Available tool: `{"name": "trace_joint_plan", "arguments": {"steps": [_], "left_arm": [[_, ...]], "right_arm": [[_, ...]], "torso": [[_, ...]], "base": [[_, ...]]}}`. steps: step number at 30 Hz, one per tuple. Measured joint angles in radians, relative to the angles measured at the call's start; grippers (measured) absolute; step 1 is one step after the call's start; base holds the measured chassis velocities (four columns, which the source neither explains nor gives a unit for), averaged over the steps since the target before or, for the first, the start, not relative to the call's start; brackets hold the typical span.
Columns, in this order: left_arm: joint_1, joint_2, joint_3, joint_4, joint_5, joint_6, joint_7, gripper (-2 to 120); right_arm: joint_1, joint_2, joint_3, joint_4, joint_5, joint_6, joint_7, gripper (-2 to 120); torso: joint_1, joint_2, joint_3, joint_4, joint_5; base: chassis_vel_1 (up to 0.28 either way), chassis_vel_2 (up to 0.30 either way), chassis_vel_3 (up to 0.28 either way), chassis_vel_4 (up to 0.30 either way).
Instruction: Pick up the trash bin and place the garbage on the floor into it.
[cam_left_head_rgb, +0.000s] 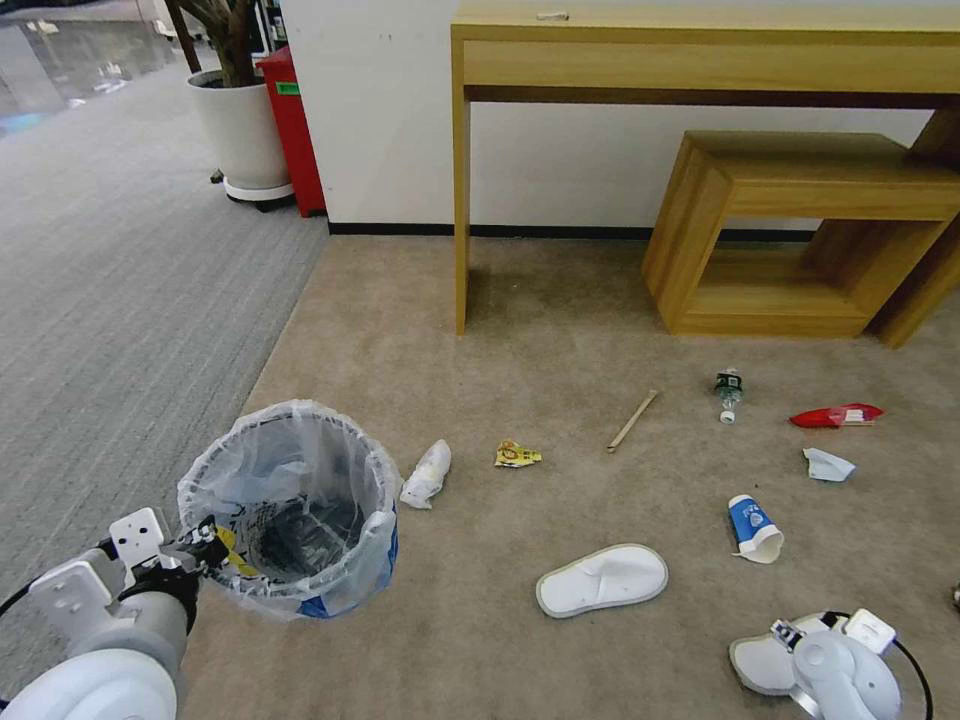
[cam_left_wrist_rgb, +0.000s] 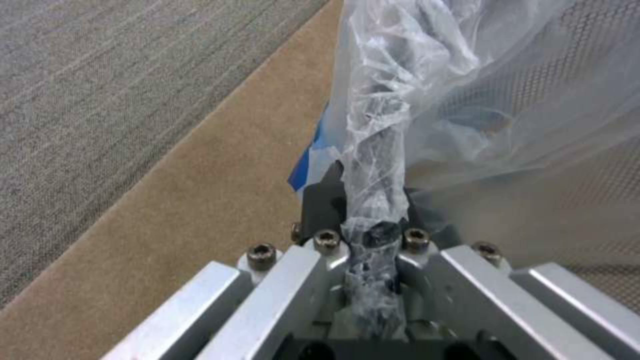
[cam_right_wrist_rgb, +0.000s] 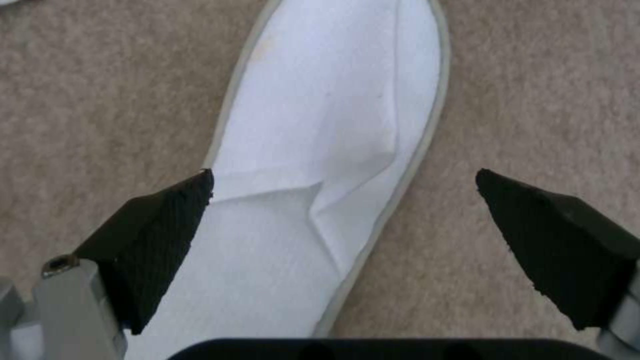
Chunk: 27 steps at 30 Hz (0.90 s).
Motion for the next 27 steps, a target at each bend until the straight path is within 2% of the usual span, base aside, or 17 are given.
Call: {"name": "trace_joint_plan", "arguments": {"steps": [11,27], "left_arm": [[0.003,-0.001,0.001,-0.002,0.000,0.000,0.002,1],[0.006,0.000,0.000,-0.010,-0.001,0.000,0.004,1]], "right_arm": [[-0.030,-0.002,0.012,0.031,-0.040,0.018,-0.029,100],[-0.003,-0.027,0.020,-0.071,-0.116,0.060,-0.061,100]], "torso": [[0.000,0.000,0.000,-0.0001,0.0001],[0.000,0.000,0.000,-0.0001,0.0002]], "base": [[0.000,0.000,0.000,0.000],[0.000,0.000,0.000,0.000]]}}
